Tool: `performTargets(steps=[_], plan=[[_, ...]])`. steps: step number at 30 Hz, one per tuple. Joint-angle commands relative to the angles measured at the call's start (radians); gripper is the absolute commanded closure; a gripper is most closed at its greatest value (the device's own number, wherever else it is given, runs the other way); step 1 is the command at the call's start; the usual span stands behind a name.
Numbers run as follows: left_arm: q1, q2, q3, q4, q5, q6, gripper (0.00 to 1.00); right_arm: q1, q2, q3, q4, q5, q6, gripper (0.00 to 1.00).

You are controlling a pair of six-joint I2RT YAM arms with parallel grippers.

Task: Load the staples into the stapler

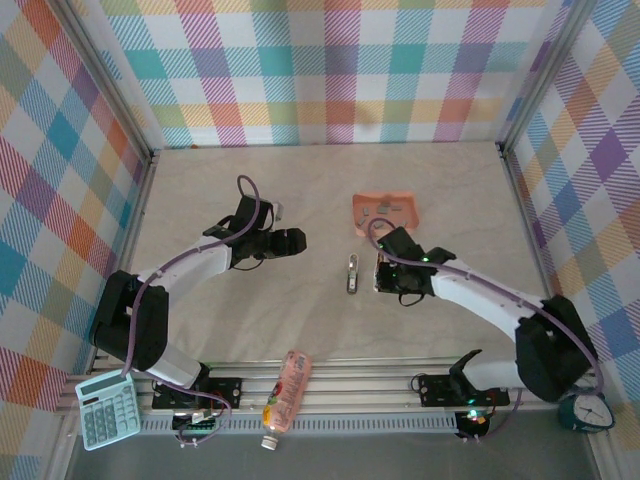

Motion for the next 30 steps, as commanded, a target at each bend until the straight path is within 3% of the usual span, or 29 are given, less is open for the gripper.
performTargets(steps=[1, 30], plan=[[0.011, 0.009, 0.007, 0.003, 0.003, 0.006, 0.24, 0.018, 0.064, 0.051, 0.025, 0.054, 0.04, 0.87], [0.011, 0.016, 0.006, 0.004, 0.008, 0.006, 0.24, 0.016, 0.249, 0.22, -0.036, 0.126, -0.04, 0.87]])
